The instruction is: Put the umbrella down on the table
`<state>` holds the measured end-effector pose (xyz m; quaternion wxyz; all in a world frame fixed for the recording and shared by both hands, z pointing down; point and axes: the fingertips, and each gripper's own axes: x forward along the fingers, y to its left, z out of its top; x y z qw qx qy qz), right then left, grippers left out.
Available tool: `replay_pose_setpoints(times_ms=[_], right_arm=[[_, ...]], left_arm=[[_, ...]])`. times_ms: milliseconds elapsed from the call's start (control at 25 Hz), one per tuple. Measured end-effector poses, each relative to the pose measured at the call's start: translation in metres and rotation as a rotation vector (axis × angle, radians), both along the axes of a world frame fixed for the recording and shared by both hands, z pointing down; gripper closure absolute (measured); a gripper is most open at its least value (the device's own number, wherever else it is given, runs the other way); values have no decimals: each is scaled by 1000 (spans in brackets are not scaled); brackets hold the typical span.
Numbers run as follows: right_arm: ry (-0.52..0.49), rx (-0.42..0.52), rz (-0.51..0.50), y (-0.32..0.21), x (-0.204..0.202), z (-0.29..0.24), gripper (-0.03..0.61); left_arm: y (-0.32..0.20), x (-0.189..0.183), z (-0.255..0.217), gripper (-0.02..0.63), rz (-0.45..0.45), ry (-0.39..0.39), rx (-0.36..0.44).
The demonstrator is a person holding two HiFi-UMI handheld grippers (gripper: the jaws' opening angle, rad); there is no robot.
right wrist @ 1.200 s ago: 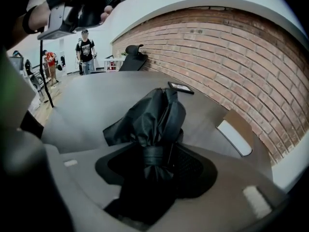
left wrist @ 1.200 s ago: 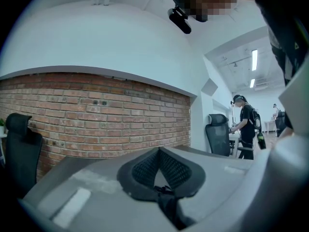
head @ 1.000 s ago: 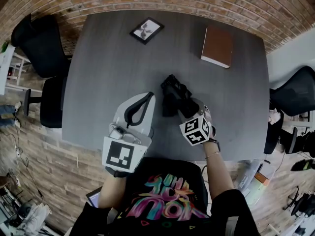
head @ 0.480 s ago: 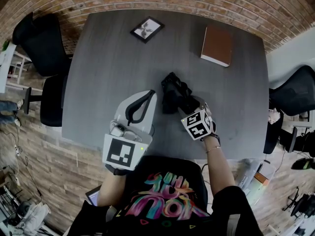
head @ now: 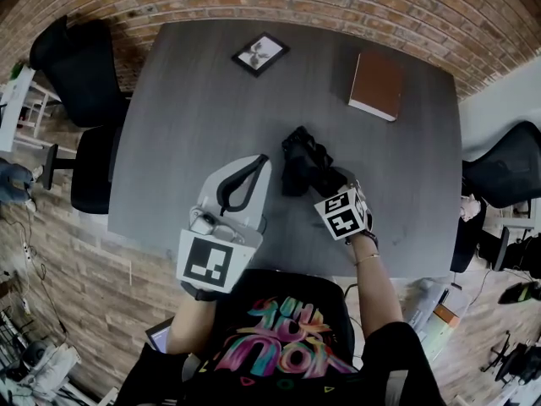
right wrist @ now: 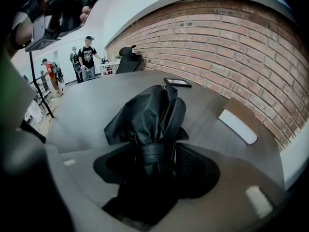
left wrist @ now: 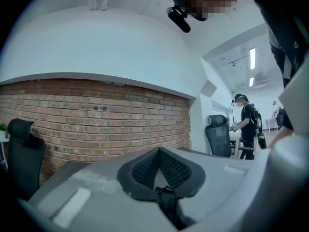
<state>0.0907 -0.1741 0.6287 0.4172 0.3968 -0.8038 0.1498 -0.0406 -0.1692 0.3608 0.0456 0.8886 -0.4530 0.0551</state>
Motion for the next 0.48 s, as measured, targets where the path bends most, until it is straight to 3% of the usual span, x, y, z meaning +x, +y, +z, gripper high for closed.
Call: replay_pose_setpoints(times_ms=[200,480], right_arm=[[-41,54,32,0,1,-24,318],[-194,161,117,-2,11,-80,340]], left_arm=[[3,-2,-4,612,-5,-1,16],[3,-4,-15,612,-4,5,40]])
